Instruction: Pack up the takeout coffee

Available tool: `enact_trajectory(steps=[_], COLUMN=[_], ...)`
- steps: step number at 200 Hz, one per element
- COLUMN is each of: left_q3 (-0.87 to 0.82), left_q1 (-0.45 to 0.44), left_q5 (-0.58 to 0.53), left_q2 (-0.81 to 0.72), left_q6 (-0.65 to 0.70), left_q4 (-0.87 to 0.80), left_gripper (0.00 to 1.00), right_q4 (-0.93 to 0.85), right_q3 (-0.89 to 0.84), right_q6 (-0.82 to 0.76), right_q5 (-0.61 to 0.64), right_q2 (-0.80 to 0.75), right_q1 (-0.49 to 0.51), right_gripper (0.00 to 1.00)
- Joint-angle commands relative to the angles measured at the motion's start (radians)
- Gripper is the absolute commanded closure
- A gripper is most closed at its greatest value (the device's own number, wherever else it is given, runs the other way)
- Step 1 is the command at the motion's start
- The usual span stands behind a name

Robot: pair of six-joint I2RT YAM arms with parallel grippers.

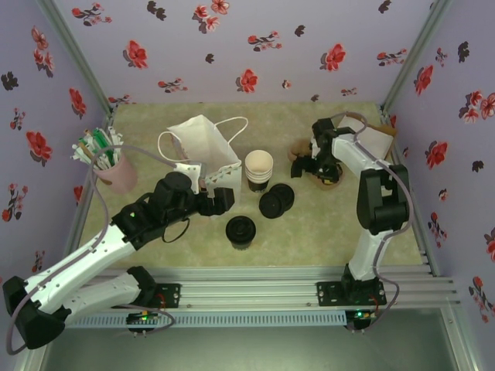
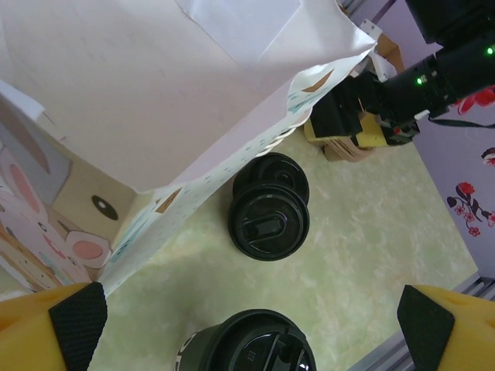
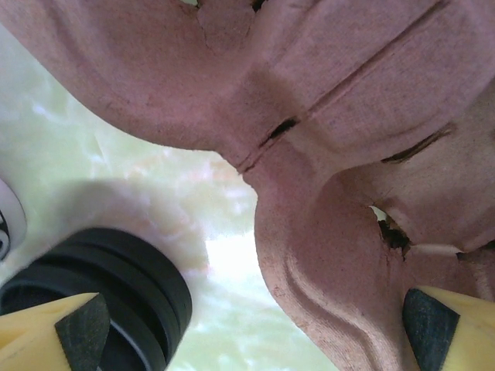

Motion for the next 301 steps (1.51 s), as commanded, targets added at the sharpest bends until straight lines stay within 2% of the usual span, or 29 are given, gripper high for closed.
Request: enact_trajectory(steps=[1, 93, 141, 154, 187, 218, 229, 244, 255, 266, 301], left_q3=[0.004, 0.013, 0.048, 0.062, 0.134, 0.221, 0.244, 0.279, 0.308, 0.344, 0.41], left_q1=[0.006, 0.006, -0.015, -0.029, -0.112, -0.194, -0.213, -0.239, -0.259, -0.274, -0.287], left_q5=[0.01, 0.014, 0.012, 0.001, -0.062, -0.111, -0.116, -0.115, -0.114, -0.109, -0.058], left_q2=[-0.01, -0.046, -0.068, -0.067, -0.03, 0.05, 0.079, 0.127, 0.168, 0.216, 0.345], left_q6=[0.013, -0.009, -0.005, -0.002, 0.033, 0.077, 0.086, 0.1, 0.11, 0.118, 0.129], left_q4=[0.033, 0.026, 0.01, 0.001, -0.034, -0.084, -0.091, -0.096, -0.102, -0.113, -0.096], left_gripper=[0.01, 0.01, 0.01, 0.01, 0.01, 0.01, 0.01, 0.01, 0.01, 0.01, 0.01], right_q4=[-0.058, -0.022, -0.054, -0.041, 0.0, 0.054, 0.072, 0.075, 0.074, 0.084, 0.07], right_q3=[-0.061, -0.266, -0.162, -0.142, -0.115, -0.121, -0.126, -0.113, -0.109, -0.112, -0.094], right_q6=[0.019, 0.126, 0.134, 0.145, 0.137, 0.075, 0.07, 0.062, 0.052, 0.035, 0.011], right_q5=[0.007, 0.004, 0.116, 0.185, 0.336, 0.374, 0.36, 0.249, 0.211, 0.203, 0.232], right_q2=[-0.074, -0.282, -0.381, -0.395, -0.388, -0.376, -0.376, -0.354, -0.335, -0.32, -0.272], right_q1=[0.017, 0.126, 0.126, 0.124, 0.125, 0.123, 0.108, 0.051, 0.013, -0.001, -0.005], right_gripper=[0.01, 0.01, 0.01, 0.01, 0.01, 0.01, 0.01, 0.01, 0.08, 0.14, 0.2])
